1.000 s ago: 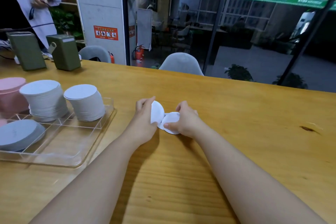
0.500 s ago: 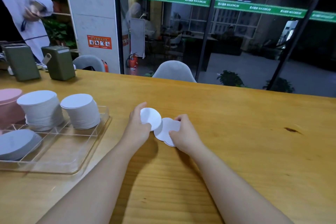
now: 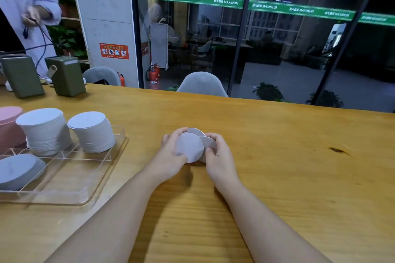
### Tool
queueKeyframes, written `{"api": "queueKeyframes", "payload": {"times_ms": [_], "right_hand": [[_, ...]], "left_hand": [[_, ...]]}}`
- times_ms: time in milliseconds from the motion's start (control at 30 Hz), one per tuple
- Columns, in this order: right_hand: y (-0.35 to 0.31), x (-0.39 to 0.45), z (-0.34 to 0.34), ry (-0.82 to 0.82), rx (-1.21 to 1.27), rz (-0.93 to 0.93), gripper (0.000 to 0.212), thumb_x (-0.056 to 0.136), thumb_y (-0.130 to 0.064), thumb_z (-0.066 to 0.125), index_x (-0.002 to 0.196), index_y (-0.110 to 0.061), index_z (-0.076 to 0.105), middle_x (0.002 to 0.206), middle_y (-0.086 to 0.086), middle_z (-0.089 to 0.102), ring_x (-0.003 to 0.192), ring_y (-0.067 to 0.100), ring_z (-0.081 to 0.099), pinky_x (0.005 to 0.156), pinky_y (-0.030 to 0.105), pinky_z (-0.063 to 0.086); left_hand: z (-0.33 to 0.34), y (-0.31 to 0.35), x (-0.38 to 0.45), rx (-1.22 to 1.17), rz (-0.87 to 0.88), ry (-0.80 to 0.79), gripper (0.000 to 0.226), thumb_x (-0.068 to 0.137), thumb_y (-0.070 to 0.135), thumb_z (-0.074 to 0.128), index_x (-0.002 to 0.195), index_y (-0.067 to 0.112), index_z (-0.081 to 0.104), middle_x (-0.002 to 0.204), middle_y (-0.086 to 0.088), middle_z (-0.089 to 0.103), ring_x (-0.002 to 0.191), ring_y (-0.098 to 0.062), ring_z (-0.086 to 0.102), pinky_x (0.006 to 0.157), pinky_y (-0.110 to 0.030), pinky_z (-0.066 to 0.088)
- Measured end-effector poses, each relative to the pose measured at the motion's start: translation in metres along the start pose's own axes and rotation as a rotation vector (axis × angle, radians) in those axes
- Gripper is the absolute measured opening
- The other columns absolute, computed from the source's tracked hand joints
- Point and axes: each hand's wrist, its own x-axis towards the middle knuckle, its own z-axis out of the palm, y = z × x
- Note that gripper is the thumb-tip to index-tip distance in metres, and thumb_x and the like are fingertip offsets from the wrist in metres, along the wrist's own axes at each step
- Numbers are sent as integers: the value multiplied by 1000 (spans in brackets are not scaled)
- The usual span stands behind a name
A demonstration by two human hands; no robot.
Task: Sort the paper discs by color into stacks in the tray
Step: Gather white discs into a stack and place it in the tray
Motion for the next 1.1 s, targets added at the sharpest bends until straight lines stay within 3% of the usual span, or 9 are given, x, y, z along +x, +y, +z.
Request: {"api": "queueKeyframes", "payload": {"times_ms": [100,200,300,400,533,633,700,867,1100], "right_hand": [[0,-2,5,-49,19,4,46,84,7,33,94,-35,48,113,5,57,108,20,53,96,39,45],[-5,-6,7,-143,59,37,37,80,-7,38,107,-31,47,123,5,51,115,17,49,102,37,40],[-8,-8,4,-301,-39,32,56,86,-3,38,139,-20,30,133,-6,33,127,8,30,113,30,25],[-5,-4,1,-281,-217,-25,59,90,-2,34,145,-18,24,134,-2,30,127,13,24,108,22,17],[1,-2,-1,-114,-342,-103,45,94,-6,39,137,-16,44,116,4,43,113,19,38,103,26,29],[0,-4,-5,-23,-213,-112,30,88,-6,51,115,-17,60,103,-2,53,95,11,51,87,21,41],[0,-4,-6,19,-173,-115,20,85,-8,57,101,-20,60,98,-4,58,88,9,54,80,22,44],[-5,-7,-4,17,-8,-119,21,83,-11,66,87,-31,57,91,-4,65,84,15,63,74,32,53],[-8,-8,-3,-20,125,-158,13,84,-10,68,89,-20,62,87,0,67,78,9,63,71,17,50]], "left_hand": [[4,0,-2,120,74,9,59,85,-8,45,136,17,28,125,-1,27,114,-15,38,84,-3,30],[12,-4,0,231,125,-67,63,87,-5,44,142,10,16,138,-6,30,128,-18,35,106,-22,28],[17,-7,0,261,148,-137,78,87,-5,44,148,12,0,147,-8,19,134,-17,31,108,-18,22],[13,-4,0,208,144,-95,64,91,-7,37,148,12,13,149,-9,24,137,-16,27,104,-11,17],[11,-3,-1,171,155,6,56,94,0,42,145,19,28,140,-2,35,130,-13,37,103,-17,29],[9,-4,-4,145,165,-65,76,89,5,57,147,36,18,134,8,31,125,-10,41,105,-31,40],[8,-3,-5,164,165,-101,87,83,9,67,146,40,16,135,11,26,121,-8,46,102,-28,42],[5,3,-7,284,207,-1,92,77,21,76,148,28,17,140,13,18,117,-4,43,93,-17,39],[-5,12,-9,385,229,89,82,78,23,73,145,24,26,143,10,29,121,-10,45,91,-22,41]]}}
